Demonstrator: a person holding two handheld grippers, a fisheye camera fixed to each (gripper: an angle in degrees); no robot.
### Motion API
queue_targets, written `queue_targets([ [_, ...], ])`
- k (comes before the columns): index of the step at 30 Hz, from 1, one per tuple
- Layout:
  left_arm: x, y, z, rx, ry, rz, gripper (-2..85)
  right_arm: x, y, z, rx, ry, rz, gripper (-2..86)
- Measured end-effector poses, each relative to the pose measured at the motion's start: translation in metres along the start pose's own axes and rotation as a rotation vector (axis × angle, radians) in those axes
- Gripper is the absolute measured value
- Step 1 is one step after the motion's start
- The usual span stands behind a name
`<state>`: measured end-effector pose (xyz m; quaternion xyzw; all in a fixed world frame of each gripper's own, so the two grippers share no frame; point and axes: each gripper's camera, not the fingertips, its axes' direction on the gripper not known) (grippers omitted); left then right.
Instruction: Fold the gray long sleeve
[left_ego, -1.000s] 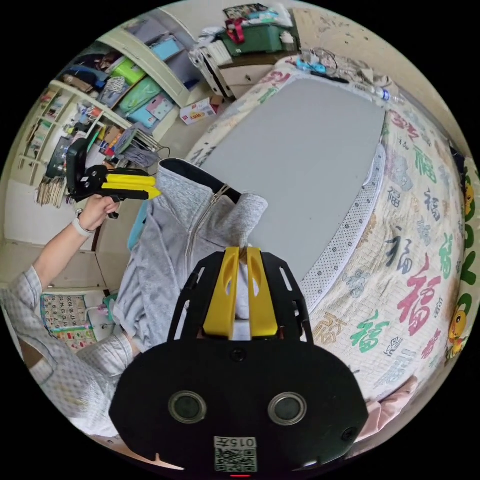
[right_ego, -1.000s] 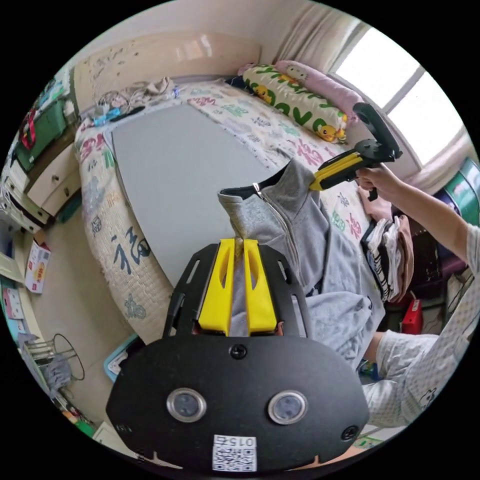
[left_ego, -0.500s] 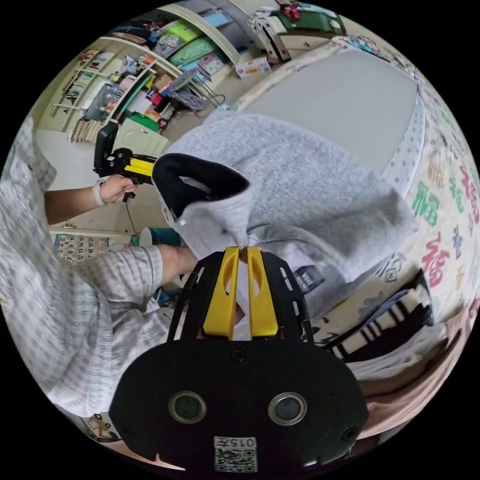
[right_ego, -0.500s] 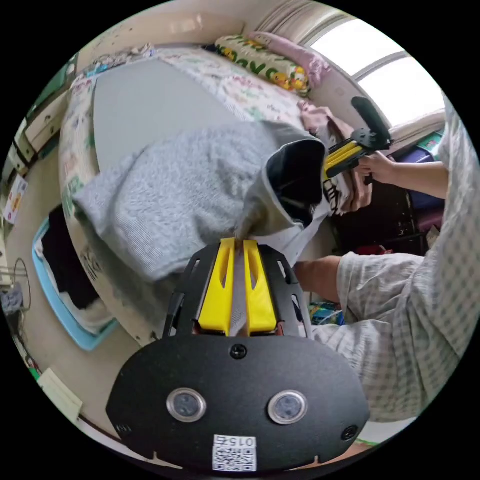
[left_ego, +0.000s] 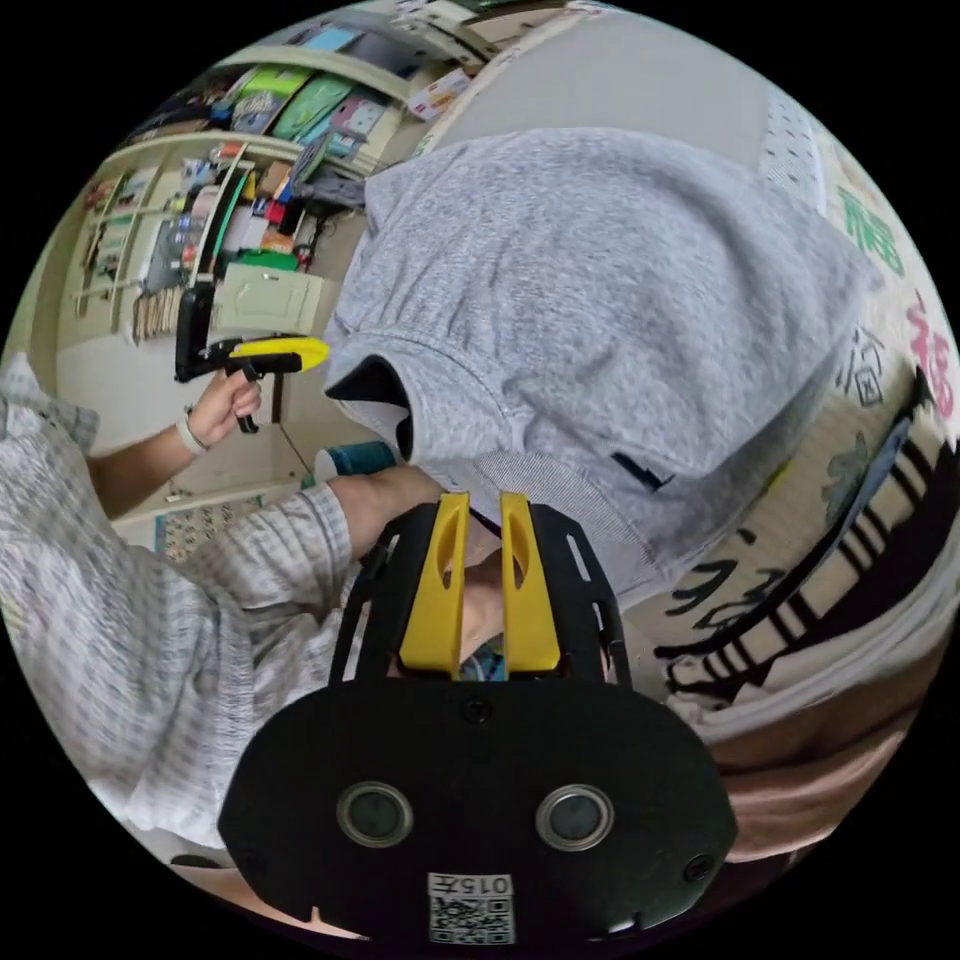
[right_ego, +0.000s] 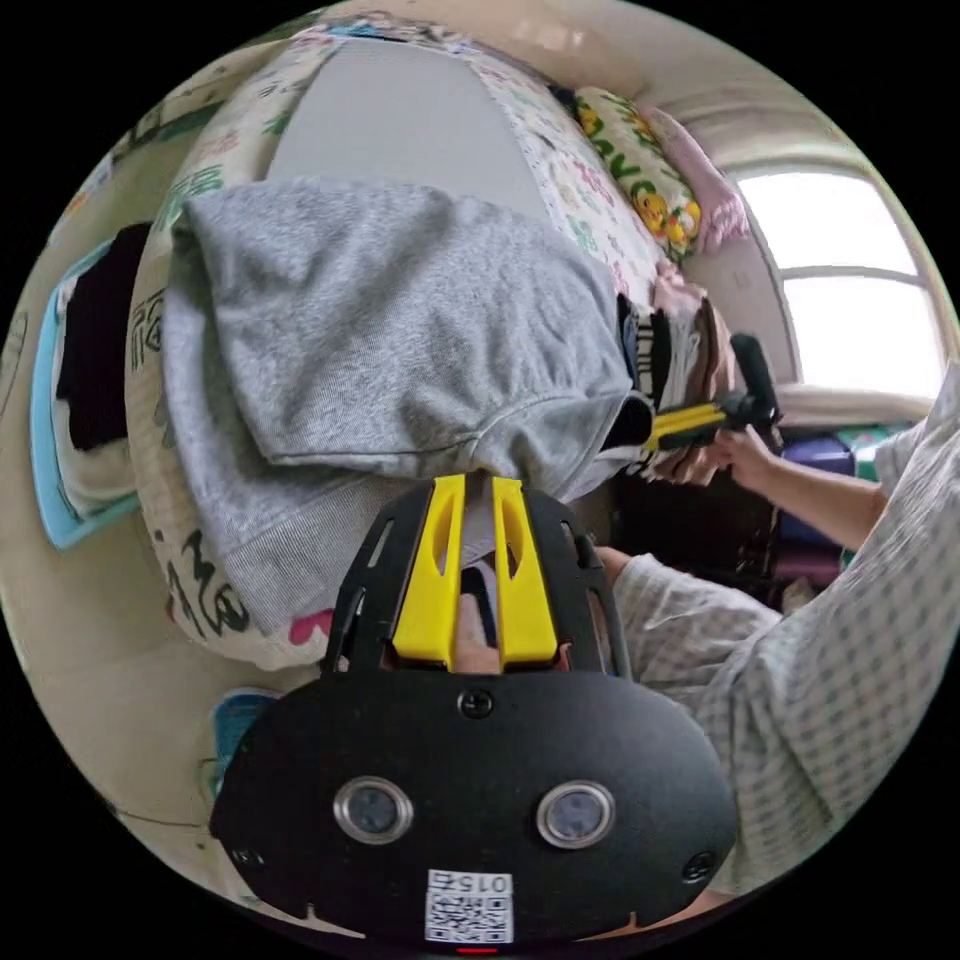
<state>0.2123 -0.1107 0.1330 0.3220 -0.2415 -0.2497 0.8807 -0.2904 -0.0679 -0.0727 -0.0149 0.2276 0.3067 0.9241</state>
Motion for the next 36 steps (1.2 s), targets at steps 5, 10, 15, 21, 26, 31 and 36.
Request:
queue_targets([
  [5, -0.086, 0.003, -0.014, 0.101, 0.040, 0.043, 10.7, 0.034, 0.001, 0.056, -0.071, -0.147, 0.062, 12.0],
  [10, -0.119, -0.005, 0.013, 0.114, 0.062, 0.161, 10.0, 0.022, -0.007, 0.115, -0.103, -0.262, 0.050, 8.4],
  [15, -0.158, 0.029, 0.014, 0.057, 0.117, 0.089, 5.3, 0.006, -0.002, 0.121, -0.114, -0.215, 0.032, 3.5],
  [21, -0.202, 0.085, 0.025, -0.030, 0.222, -0.011, 2.9, 0.004, 0.008, 0.122, -0.128, -0.147, 0.071, 0.4],
  [26, -0.185, 0.115, 0.114, -0.116, 0.236, 0.021, 3.6, -0.042, 0.009, 0.192, -0.186, -0.169, 0.021, 1.5],
  [31, -0.189, 0.171, 0.105, -0.069, 0.111, 0.061, 6.0, -0.085, 0.017, 0.182, -0.107, 0.093, -0.023, 3.9],
  [36, -0.284, 0.206, 0.090, 0.009, 0.304, -0.184, 6.3, -0.135, 0.003, 0.105, 0.119, -0.015, -0.030, 4.4],
])
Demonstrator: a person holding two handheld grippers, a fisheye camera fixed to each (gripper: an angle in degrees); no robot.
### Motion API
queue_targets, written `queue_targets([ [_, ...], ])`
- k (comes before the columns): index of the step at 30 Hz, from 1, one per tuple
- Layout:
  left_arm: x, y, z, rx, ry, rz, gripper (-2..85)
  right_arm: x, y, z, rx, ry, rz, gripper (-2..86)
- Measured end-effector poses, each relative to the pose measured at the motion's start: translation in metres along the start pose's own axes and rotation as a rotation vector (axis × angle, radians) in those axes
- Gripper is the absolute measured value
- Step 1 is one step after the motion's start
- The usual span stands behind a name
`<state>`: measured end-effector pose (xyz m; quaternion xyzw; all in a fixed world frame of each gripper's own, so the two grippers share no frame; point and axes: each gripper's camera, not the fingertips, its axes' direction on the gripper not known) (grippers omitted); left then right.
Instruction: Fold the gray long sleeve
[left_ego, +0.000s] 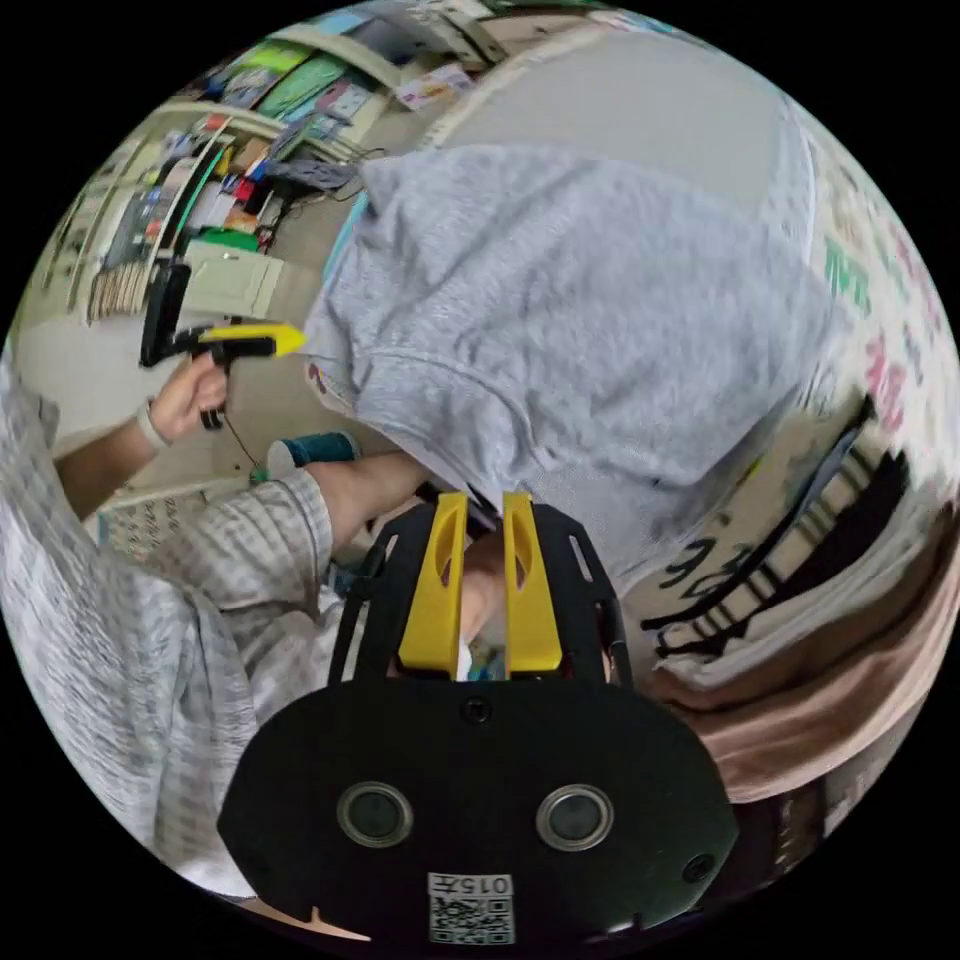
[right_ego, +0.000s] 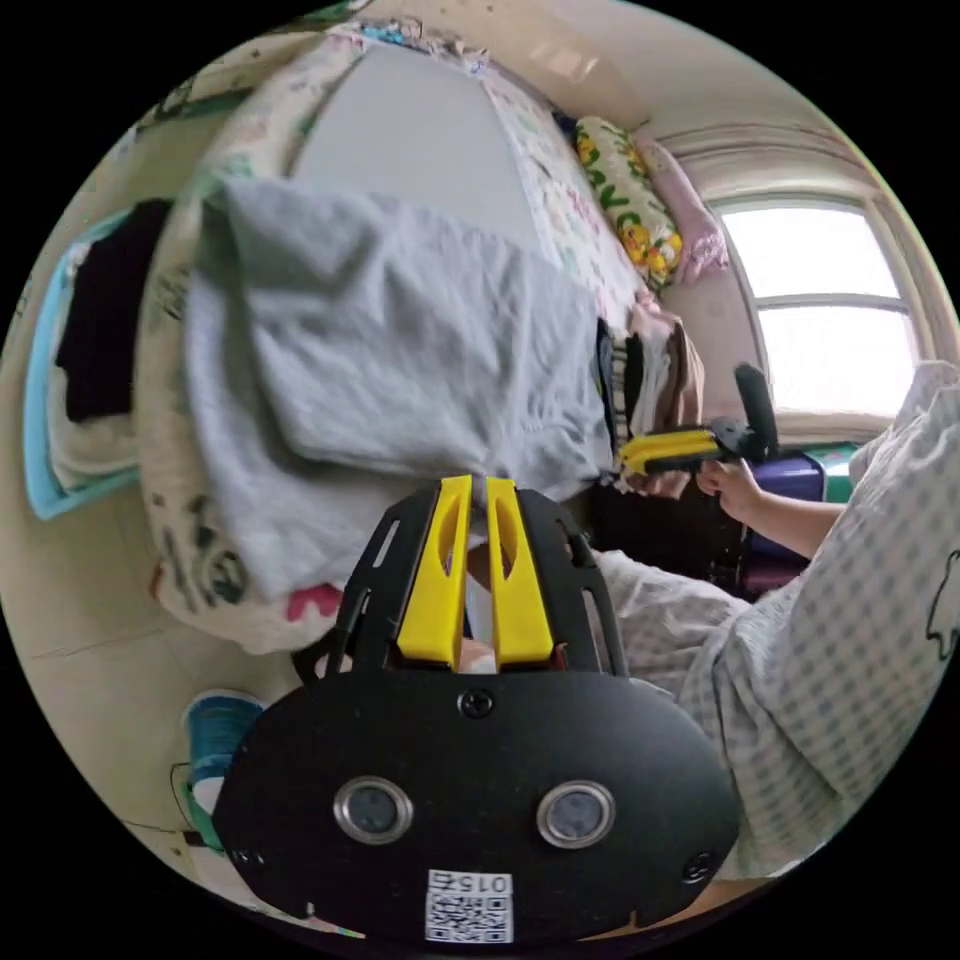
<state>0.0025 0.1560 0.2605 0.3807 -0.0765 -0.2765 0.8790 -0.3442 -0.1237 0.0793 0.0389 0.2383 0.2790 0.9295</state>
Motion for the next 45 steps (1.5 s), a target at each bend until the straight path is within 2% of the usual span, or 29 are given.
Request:
queue_targets([
  [2, -0.063, -0.034, 0.012, 0.100, 0.020, -0.165, 6.3, -0.042, -0.028, -0.026, 0.144, -0.049, -0.061, 5.2],
  [6, -0.151, -0.101, 0.080, 0.135, -0.006, -0.357, 6.5, -0.115, -0.074, -0.025, 0.233, 0.037, -0.194, 6.6],
  [10, -0.227, -0.137, 0.182, 0.066, 0.071, -0.428, 5.7, -0.168, -0.114, -0.004, 0.215, 0.083, -0.277, 7.4],
  [14, -0.273, -0.131, 0.280, -0.046, 0.155, -0.462, 5.9, -0.199, -0.136, 0.012, 0.194, 0.140, -0.332, 7.7],
  [17, -0.293, -0.118, 0.323, -0.088, 0.217, -0.456, 5.7, -0.217, -0.151, 0.022, 0.131, 0.160, -0.366, 7.0],
  [23, -0.296, -0.087, 0.366, -0.060, 0.168, -0.380, 5.6, -0.220, -0.183, 0.032, 0.020, 0.096, -0.284, 6.2],
  [26, -0.307, -0.075, 0.386, -0.055, 0.196, -0.415, 5.6, -0.223, -0.196, 0.030, -0.023, 0.080, -0.254, 5.9],
  [35, -0.320, -0.067, 0.428, -0.068, 0.214, -0.446, 5.6, -0.232, -0.209, 0.009, -0.056, 0.198, -0.240, 4.6],
  [41, -0.319, -0.081, 0.437, -0.067, 0.202, -0.462, 5.4, -0.196, -0.209, -0.021, -0.023, 0.035, -0.048, 3.8],
  [45, -0.318, -0.099, 0.436, -0.076, 0.201, -0.471, 5.5, -0.195, -0.207, -0.038, -0.015, 0.104, -0.124, 3.6],
])
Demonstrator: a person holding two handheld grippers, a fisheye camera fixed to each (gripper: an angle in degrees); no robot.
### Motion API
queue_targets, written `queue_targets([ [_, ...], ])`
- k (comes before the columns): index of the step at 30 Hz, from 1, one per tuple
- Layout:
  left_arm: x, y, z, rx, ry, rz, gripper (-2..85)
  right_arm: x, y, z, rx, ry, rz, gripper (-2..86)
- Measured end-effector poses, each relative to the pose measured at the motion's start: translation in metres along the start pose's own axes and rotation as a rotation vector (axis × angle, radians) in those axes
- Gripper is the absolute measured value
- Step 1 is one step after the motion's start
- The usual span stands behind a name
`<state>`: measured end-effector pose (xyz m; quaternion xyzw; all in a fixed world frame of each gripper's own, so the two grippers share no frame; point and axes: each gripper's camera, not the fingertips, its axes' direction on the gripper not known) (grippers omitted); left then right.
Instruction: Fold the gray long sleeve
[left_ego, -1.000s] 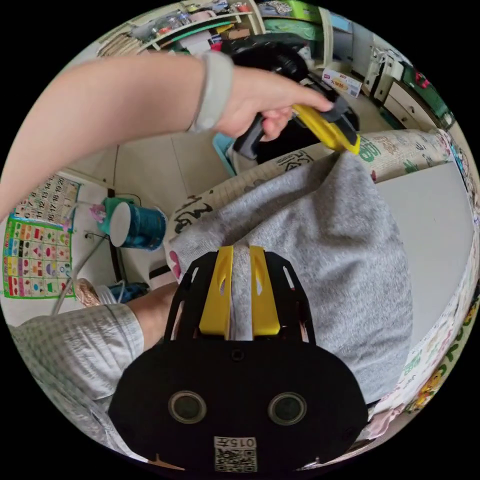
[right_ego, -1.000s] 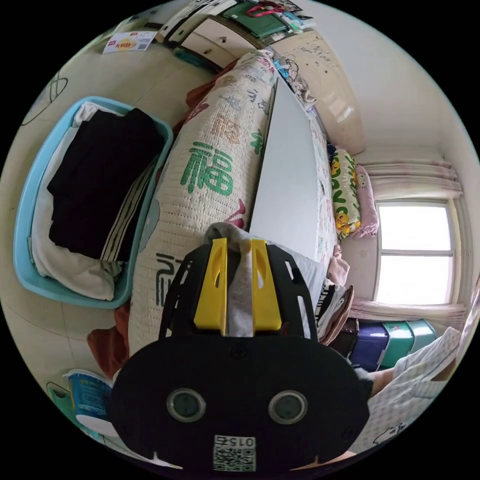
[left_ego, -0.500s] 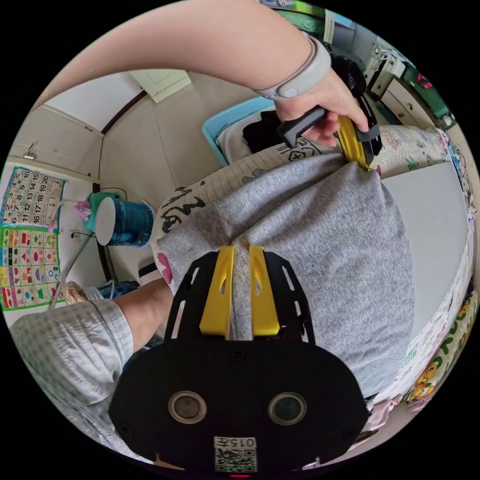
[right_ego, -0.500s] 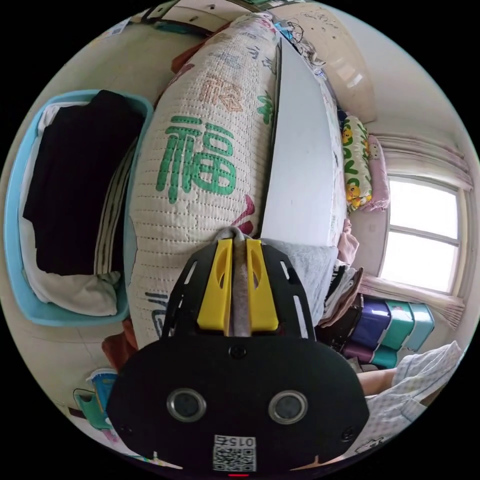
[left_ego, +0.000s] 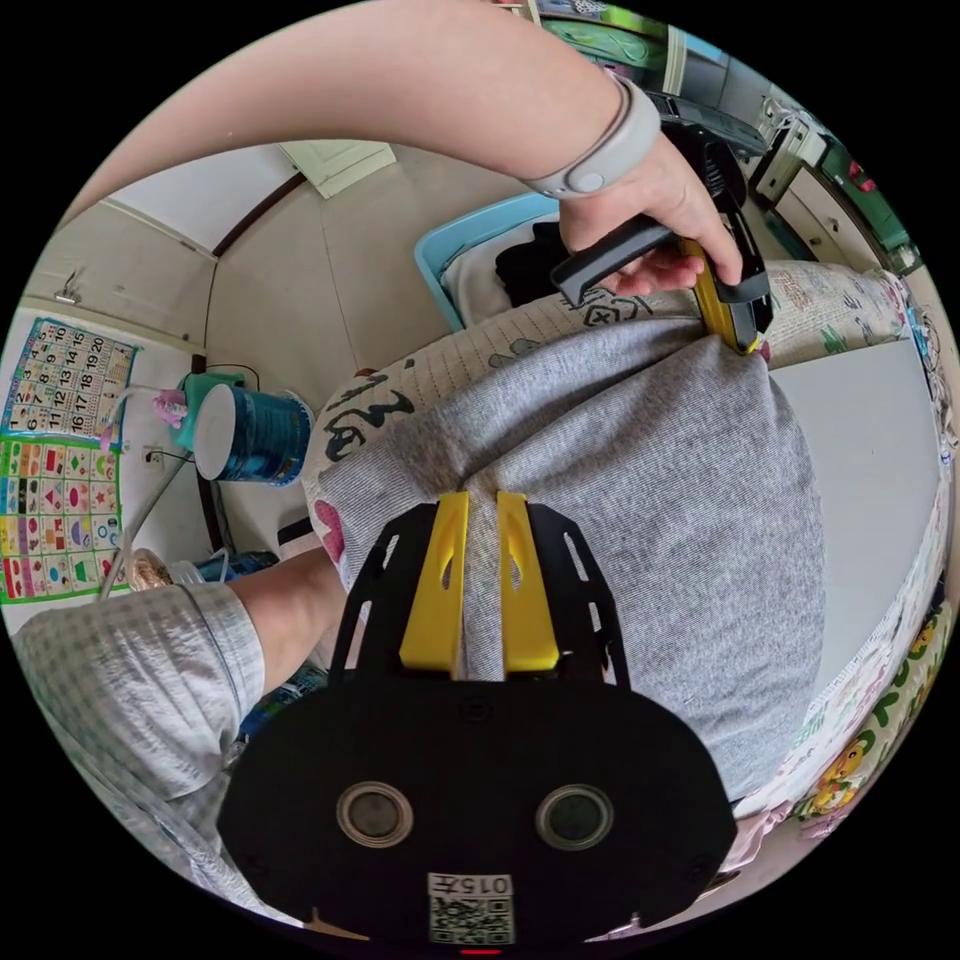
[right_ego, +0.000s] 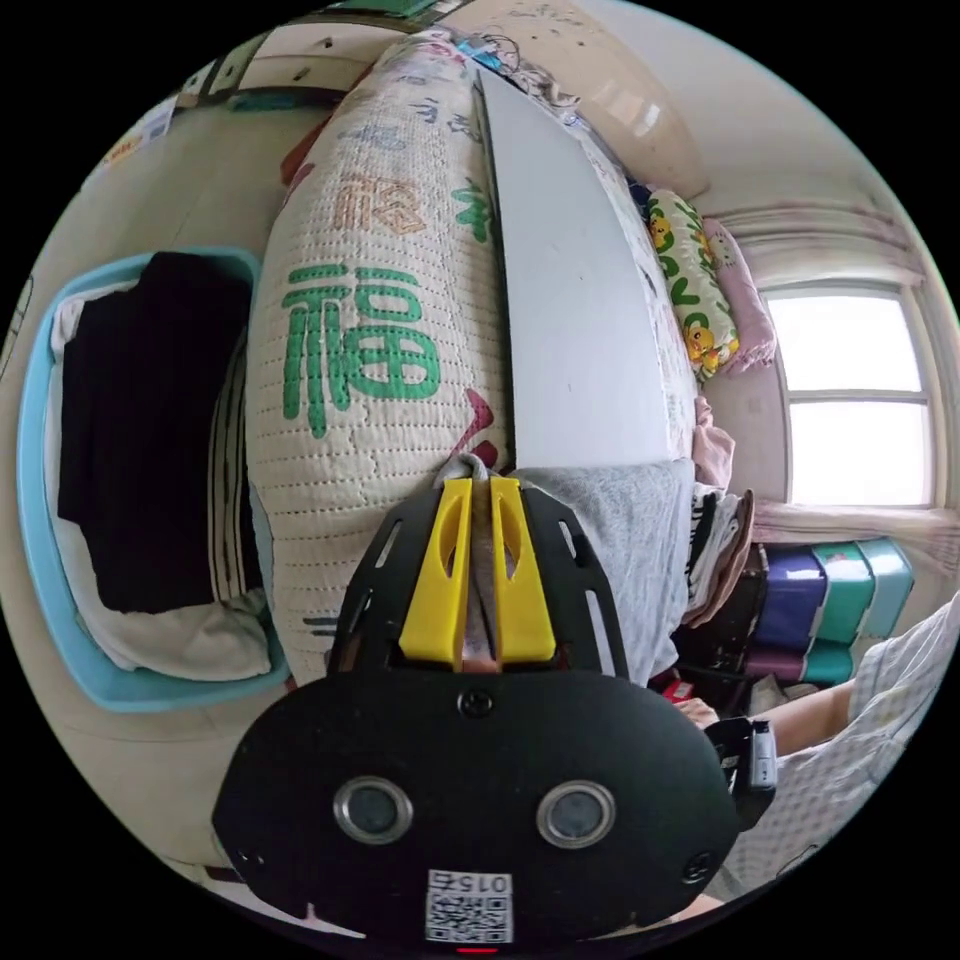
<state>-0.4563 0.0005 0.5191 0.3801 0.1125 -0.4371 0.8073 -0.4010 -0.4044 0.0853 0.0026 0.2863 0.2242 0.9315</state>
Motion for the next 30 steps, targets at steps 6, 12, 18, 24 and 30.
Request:
queue_targets([
  [6, 0.026, -0.032, -0.014, 0.013, -0.008, 0.026, 5.1, 0.026, 0.008, -0.030, 0.016, 0.030, -0.087, 3.4],
  [12, 0.068, -0.070, -0.065, 0.031, -0.067, 0.056, 0.4, 0.063, 0.026, -0.087, 0.106, -0.005, -0.124, -0.3],
  [18, 0.116, -0.119, -0.100, 0.026, -0.097, 0.042, -0.1, 0.124, 0.035, -0.122, 0.092, -0.145, -0.058, -0.6],
  [24, 0.212, -0.173, -0.154, 0.064, -0.239, 0.167, 0.8, 0.208, 0.045, -0.169, 0.047, -0.288, 0.054, 2.1],
  [30, 0.350, -0.120, -0.276, 0.266, -0.385, 0.460, 1.0, 0.350, 0.069, -0.224, 0.040, -0.466, 0.233, 3.9],
])
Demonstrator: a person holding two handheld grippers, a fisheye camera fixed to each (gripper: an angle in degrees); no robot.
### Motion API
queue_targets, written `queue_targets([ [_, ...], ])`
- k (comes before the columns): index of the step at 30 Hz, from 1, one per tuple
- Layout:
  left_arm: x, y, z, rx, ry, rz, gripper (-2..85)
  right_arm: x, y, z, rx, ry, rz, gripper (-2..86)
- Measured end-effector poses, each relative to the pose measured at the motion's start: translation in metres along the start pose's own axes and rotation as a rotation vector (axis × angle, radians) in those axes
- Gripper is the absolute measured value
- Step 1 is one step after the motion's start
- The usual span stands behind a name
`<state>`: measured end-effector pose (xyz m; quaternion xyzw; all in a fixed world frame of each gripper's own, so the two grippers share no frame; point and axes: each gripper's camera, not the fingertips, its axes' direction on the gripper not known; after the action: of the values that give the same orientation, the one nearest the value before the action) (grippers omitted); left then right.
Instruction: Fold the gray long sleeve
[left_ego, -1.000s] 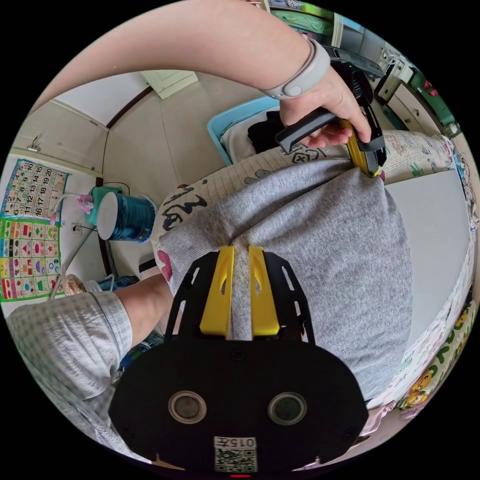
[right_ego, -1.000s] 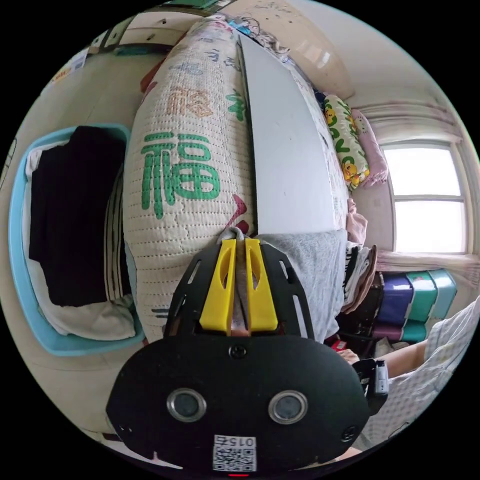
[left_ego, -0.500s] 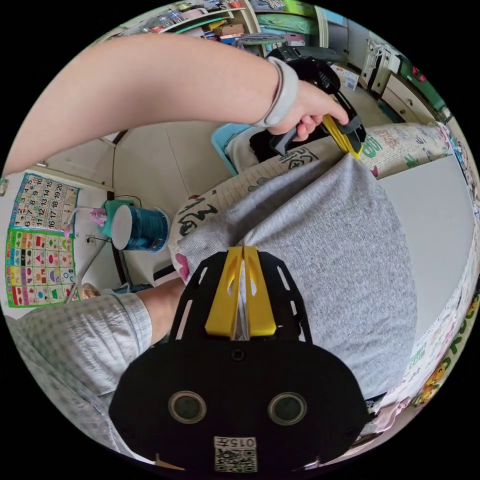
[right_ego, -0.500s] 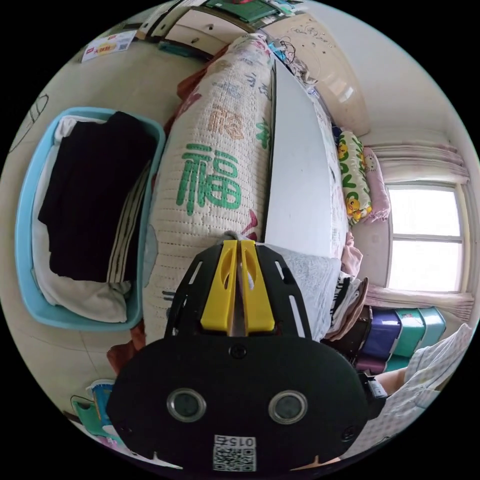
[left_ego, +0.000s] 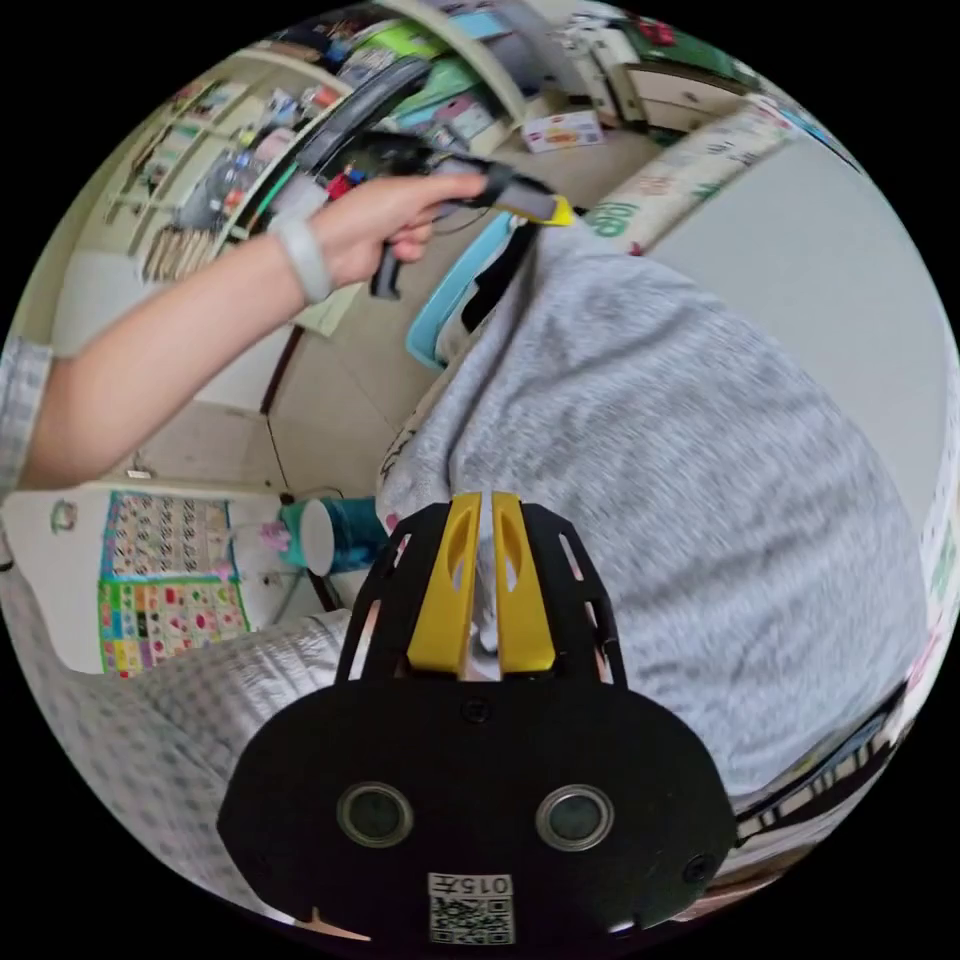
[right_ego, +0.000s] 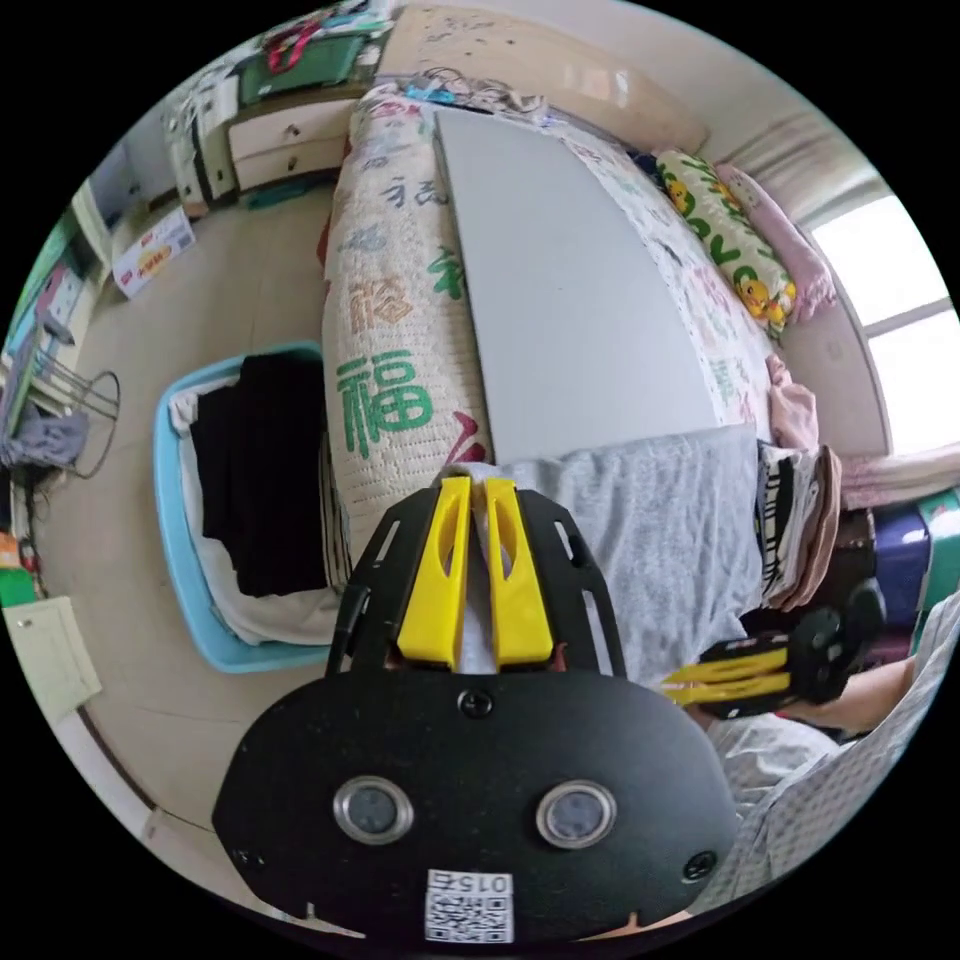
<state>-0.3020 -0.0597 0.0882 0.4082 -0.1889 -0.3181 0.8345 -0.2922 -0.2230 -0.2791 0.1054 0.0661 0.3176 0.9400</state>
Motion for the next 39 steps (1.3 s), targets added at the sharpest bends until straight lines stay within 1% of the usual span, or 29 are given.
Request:
queue_targets([
  [2, 0.047, 0.000, -0.068, 0.079, -0.022, 0.126, 1.2, 0.057, -0.009, -0.035, 0.000, -0.013, 0.078, 3.9],
  [3, 0.057, 0.001, -0.084, 0.097, -0.013, 0.152, 1.2, 0.072, -0.012, -0.042, 0.008, -0.019, 0.100, 3.8],
  [5, 0.093, 0.004, -0.142, 0.145, 0.077, 0.241, 1.5, 0.137, -0.026, -0.074, 0.072, -0.037, 0.182, 2.4],
  [6, 0.100, 0.005, -0.154, 0.153, 0.104, 0.260, 1.6, 0.152, -0.030, -0.080, 0.085, -0.040, 0.195, 2.3],
  [7, 0.115, 0.005, -0.175, 0.162, 0.160, 0.293, 1.8, 0.180, -0.040, -0.090, 0.106, 0.002, 0.213, 2.4],
  [8, 0.127, 0.004, -0.193, 0.164, 0.217, 0.321, 2.0, 0.208, -0.053, -0.095, 0.107, 0.092, 0.233, 2.6],
  [9, 0.133, 0.003, -0.201, 0.165, 0.246, 0.333, 2.1, 0.223, -0.060, -0.096, 0.103, 0.142, 0.246, 2.8],
  [11, 0.151, -0.005, -0.229, 0.169, 0.329, 0.372, 2.6, 0.288, -0.085, -0.093, 0.067, 0.290, 0.320, 3.5],
  [13, 0.162, -0.017, -0.241, 0.161, 0.381, 0.389, 3.1, 0.340, -0.102, -0.090, 0.056, 0.332, 0.394, 3.9],
  [16, 0.176, -0.046, -0.254, 0.146, 0.434, 0.401, 4.2, 0.415, -0.132, -0.081, -0.018, 0.385, 0.469, 4.7],
  [18, 0.181, -0.067, -0.259, 0.138, 0.461, 0.403, 4.9, 0.452, -0.149, -0.077, -0.055, 0.387, 0.493, 5.0],
  [22, 0.180, -0.122, -0.271, 0.137, 0.505, 0.379, 5.7, 0.520, -0.183, -0.071, -0.122, 0.296, 0.504, 6.8],
  [28, 0.183, -0.197, -0.297, 0.169, 0.398, 0.414, 6.0, 0.576, -0.214, -0.072, -0.247, 0.161, 0.475, 6.5],
  [30, 0.190, -0.220, -0.304, 0.163, 0.336, 0.415, 5.2, 0.594, -0.219, -0.077, -0.274, 0.120, 0.491, 6.1],
  [32, 0.197, -0.249, -0.311, 0.119, 0.259, 0.390, 2.4, 0.619, -0.227, -0.087, -0.316, 0.066, 0.512, 5.5],
  [33, 0.199, -0.255, -0.314, 0.113, 0.252, 0.393, 1.8, 0.626, -0.229, -0.090, -0.324, 0.052, 0.525, 5.4],
  [36, 0.203, -0.274, -0.344, 0.144, 0.216, 0.430, 0.7, 0.653, -0.237, -0.109, -0.351, 0.028, 0.565, 4.7],
  [39, 0.206, -0.281, -0.386, 0.237, 0.200, 0.522, 1.2, 0.672, -0.244, -0.132, -0.346, 0.042, 0.594, 3.6],
])
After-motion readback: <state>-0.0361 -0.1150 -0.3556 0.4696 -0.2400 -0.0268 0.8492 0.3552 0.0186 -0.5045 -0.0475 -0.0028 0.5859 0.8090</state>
